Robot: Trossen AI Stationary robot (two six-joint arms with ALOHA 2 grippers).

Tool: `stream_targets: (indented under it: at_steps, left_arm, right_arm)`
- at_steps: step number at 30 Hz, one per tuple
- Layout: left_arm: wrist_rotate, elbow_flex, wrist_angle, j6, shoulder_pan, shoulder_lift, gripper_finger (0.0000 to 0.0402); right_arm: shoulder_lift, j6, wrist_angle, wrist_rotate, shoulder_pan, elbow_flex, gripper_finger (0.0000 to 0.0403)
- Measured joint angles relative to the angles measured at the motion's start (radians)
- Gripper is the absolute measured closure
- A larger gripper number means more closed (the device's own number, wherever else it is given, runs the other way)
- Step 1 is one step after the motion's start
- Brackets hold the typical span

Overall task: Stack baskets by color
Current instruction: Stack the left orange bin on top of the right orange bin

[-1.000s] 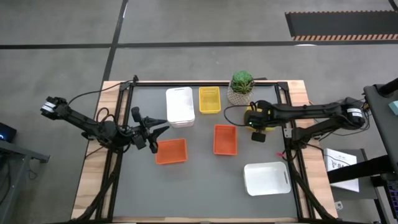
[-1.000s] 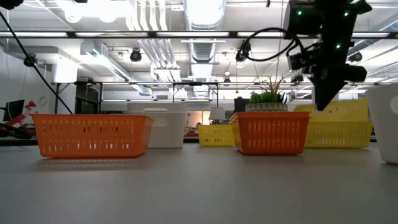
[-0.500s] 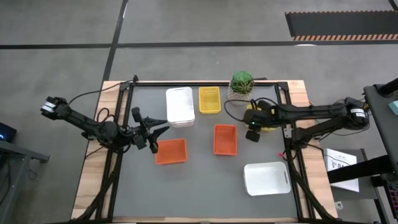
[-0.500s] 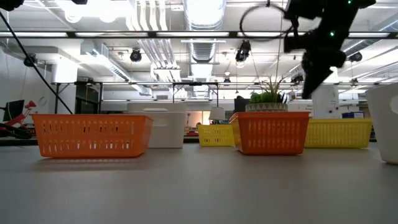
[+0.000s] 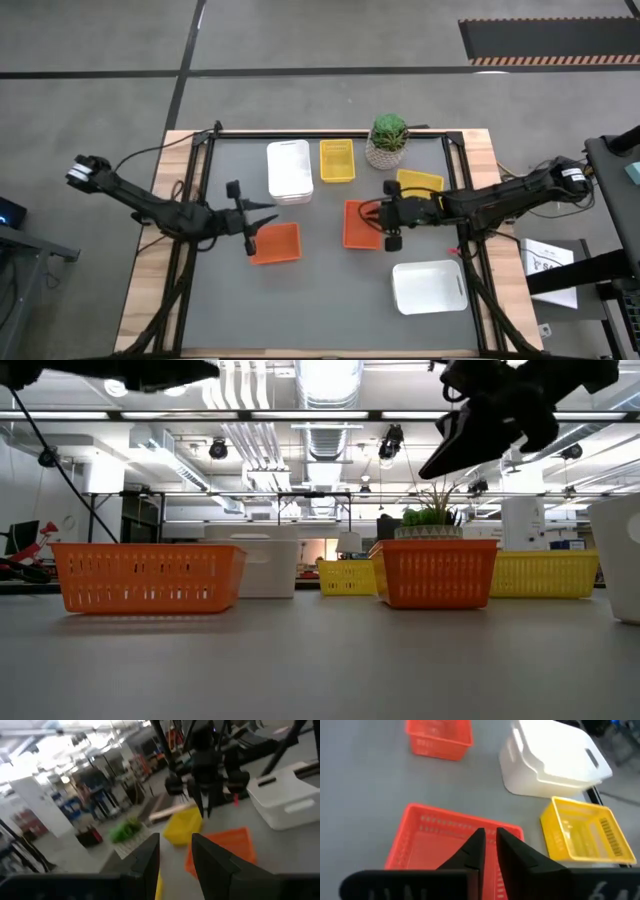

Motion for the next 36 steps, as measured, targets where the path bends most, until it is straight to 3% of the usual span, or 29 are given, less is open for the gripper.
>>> stream_targets:
  at_steps: [5,15,27,36]
  left_arm:
    - [0.0,-0.022,0.054,-0.109,0.0,0.085,0.0304]
    - [-0.005,-0.022,0.205,-0.109,0.0,0.23,0.0304]
    - [-0.008,-0.023,0.307,-0.113,0.007,0.309,0.0304]
    - [-0.008,-0.022,0.238,-0.267,0.007,0.309,0.0304]
  right_arm:
    - [-0.001,-0.093,0.124,-0.037,-0.003,-0.054,0.0384]
    - [-0.024,-0.24,0.127,-0.036,-0.003,-0.058,0.039]
    - [-0.067,-0.257,0.113,-0.036,-0.003,-0.058,0.039]
    - [-0.123,-0.222,0.06,-0.035,-0.003,-0.057,0.039]
